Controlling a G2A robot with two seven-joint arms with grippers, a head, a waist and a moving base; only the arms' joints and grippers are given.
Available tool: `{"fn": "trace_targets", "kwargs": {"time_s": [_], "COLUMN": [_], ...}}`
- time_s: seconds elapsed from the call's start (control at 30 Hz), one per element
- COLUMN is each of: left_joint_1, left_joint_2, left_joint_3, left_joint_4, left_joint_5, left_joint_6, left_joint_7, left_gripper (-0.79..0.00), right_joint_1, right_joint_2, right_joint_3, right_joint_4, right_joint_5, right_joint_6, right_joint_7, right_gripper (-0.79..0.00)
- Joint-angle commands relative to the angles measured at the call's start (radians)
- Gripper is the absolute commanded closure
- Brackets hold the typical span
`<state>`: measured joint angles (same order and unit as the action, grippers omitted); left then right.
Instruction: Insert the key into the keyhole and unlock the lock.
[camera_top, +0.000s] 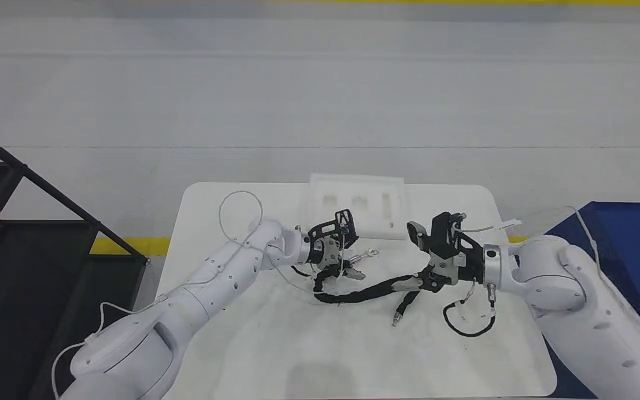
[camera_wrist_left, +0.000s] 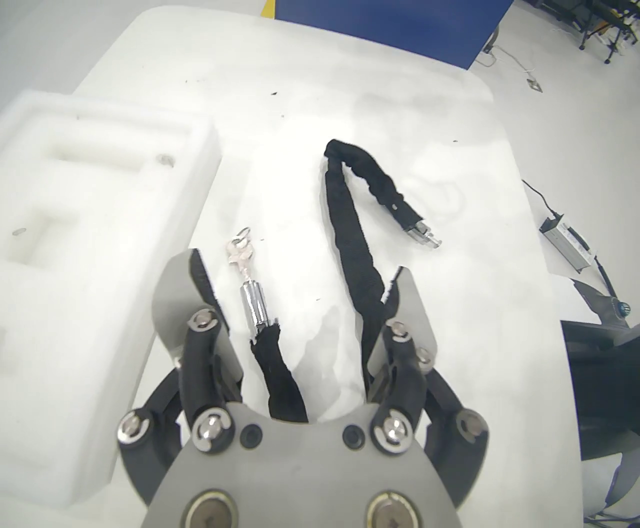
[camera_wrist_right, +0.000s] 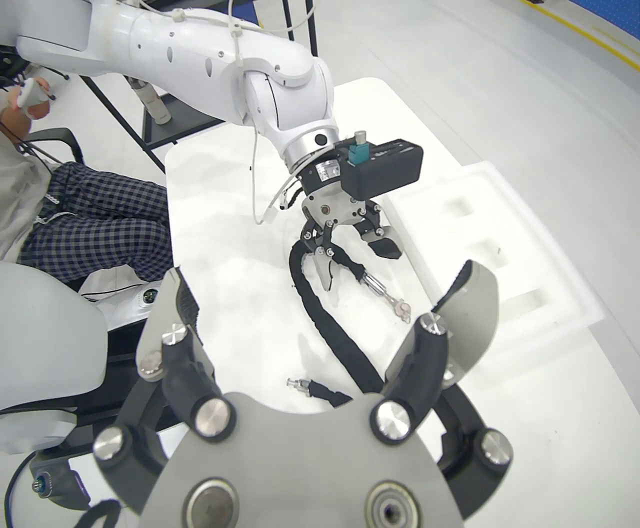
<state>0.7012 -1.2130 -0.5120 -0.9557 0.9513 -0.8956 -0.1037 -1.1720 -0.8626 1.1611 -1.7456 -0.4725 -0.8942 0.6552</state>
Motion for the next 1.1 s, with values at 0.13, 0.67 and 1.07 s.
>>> {"fn": "trace_targets", "kwargs": {"time_s": [0.13,0.67,1.07], "left_joint_1": [-0.064,-0.199,-0.250], "left_joint_2": [0.035,0.232,0.372], "left_joint_3": [-0.079,-0.146,-0.166], "left_joint_4": [-0.021,-0.260,-0.346], "left_joint_5": [0.058,-0.129,-0.316], "left_joint_6": [-0.107,-0.117,-0.117], "left_joint_7": [-0.009,-0.098,-0.032], "left_gripper": [-0.785,-0.785,-0.785], "right_joint_1": [0.140,0.494,0.607], "right_joint_2": [-0.024,-0.042,-0.017], "right_joint_3": [-0.059,-0.234,-0.319], "right_joint_4": [0.128,0.406,0.455], "right_joint_5": [-0.042,-0.125,-0.088], "right_joint_6": [-0.118,-0.118,-0.118], "right_joint_7": [-0.079,-0.302,-0.344], "right_gripper": [-0.785,-0.785,-0.785]}}
